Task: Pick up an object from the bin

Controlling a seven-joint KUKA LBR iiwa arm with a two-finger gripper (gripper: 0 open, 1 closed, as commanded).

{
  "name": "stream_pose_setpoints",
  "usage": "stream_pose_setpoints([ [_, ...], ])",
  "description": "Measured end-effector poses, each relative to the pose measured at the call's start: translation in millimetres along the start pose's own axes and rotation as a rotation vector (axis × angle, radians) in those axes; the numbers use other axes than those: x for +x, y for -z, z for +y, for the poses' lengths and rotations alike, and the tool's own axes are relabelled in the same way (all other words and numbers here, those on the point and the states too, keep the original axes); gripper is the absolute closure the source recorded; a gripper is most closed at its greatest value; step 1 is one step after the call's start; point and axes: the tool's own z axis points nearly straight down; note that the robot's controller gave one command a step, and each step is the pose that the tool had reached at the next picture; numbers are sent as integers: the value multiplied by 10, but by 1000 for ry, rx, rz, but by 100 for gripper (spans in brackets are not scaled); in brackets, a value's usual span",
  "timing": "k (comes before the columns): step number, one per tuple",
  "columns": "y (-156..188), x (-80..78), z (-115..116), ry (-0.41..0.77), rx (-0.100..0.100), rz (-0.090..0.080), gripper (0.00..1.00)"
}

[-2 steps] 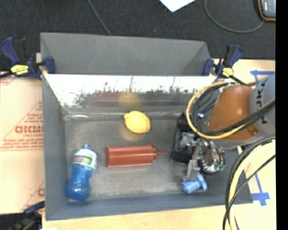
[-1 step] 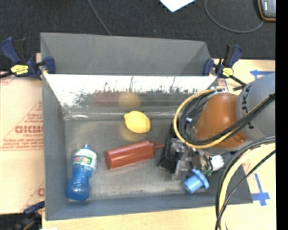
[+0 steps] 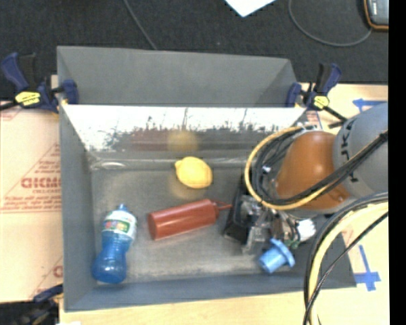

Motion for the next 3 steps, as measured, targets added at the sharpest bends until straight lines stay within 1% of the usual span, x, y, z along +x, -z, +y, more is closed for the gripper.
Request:
stream_pose_setpoints([
  [1, 787, -50, 102, -8, -3, 29, 100],
  [2, 1829, -67, -46, 70, -2, 29, 100],
  [3, 959, -145, 350, -64, -2, 28, 100],
])
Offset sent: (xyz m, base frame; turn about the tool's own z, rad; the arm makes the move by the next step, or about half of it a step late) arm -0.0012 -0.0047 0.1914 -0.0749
